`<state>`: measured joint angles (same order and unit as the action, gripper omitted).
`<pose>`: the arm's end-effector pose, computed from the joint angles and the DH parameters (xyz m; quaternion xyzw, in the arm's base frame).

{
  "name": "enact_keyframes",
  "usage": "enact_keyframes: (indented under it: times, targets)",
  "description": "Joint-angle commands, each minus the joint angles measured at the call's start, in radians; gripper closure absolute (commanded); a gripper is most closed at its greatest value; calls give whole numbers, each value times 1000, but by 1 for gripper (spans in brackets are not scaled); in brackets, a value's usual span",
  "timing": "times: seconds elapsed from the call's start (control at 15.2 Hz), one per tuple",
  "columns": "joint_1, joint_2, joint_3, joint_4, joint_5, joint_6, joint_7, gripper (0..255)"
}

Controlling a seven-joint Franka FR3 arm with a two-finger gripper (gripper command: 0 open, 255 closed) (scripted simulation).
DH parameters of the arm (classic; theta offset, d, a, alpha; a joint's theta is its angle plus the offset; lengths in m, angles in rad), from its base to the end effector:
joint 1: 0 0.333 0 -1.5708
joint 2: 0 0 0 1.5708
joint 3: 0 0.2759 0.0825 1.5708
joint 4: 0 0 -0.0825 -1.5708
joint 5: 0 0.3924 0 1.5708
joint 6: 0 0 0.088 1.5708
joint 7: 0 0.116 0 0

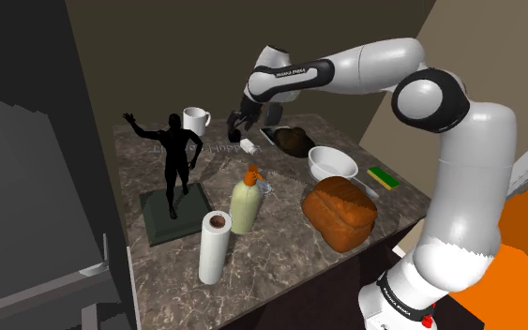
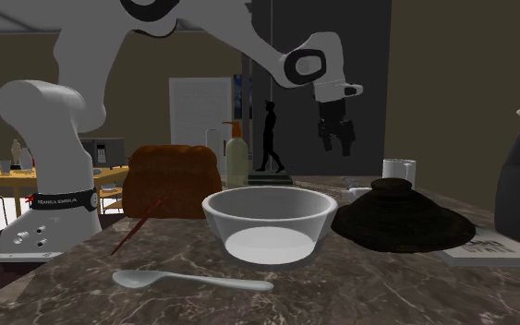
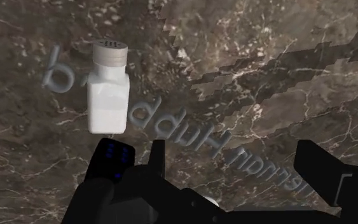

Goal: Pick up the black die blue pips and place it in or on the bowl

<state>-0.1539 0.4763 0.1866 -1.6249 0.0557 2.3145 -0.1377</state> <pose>0.6906 0.0108 0.3234 -0.9905 -0.0532 -0.1130 0.0578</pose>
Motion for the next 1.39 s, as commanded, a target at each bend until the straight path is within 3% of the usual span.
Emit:
enact_keyframes:
  times: [0.0, 0.4, 0.73, 1.32]
  targets:
    - [-58, 25, 27, -20, 54, 86, -126, 0]
    - [-243, 199, 152, 83, 199, 210, -495, 0]
    - [-351, 433, 263, 327, 255, 190, -759, 0]
    - [-295, 560, 251, 467, 233, 191, -755, 0]
